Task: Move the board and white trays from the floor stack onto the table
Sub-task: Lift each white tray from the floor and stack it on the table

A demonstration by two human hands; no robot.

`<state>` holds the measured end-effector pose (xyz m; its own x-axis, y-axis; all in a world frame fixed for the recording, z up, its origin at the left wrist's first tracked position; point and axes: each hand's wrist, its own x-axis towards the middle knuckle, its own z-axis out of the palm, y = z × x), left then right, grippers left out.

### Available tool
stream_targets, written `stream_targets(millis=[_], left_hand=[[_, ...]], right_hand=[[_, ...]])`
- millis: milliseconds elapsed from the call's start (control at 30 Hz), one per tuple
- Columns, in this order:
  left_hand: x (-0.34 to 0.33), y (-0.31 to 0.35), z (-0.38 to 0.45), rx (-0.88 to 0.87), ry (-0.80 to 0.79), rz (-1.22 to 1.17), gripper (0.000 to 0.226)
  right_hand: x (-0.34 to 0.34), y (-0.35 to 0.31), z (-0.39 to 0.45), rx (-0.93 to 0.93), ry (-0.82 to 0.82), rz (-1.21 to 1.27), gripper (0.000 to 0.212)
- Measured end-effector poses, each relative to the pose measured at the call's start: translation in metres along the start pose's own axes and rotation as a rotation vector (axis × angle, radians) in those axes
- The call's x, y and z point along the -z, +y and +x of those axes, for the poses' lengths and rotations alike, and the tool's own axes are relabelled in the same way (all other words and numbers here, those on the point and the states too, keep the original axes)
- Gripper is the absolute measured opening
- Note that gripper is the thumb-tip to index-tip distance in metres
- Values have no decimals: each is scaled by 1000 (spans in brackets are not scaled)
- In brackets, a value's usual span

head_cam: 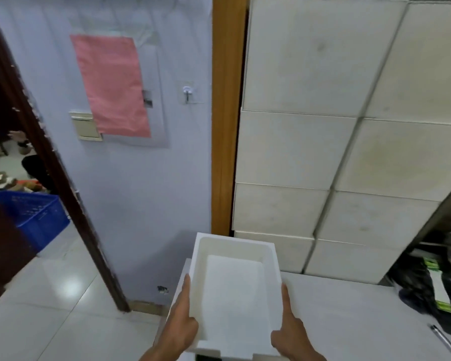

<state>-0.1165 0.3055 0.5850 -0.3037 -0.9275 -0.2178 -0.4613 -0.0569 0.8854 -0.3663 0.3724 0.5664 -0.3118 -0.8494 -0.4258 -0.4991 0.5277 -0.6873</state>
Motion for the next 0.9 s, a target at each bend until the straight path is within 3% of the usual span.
stream_targets(millis=[167, 433, 900], left_hand=[[-21, 20, 24, 75, -58, 113, 94], [-28, -4, 48, 142, -85, 164, 81], [-32, -41, 60, 131, -120, 472, 94]], right_hand=[[11, 14, 13, -55, 57, -55, 111], [-1, 14, 38, -116, 45, -299, 106], [-16, 25, 44, -199, -56, -399, 102]])
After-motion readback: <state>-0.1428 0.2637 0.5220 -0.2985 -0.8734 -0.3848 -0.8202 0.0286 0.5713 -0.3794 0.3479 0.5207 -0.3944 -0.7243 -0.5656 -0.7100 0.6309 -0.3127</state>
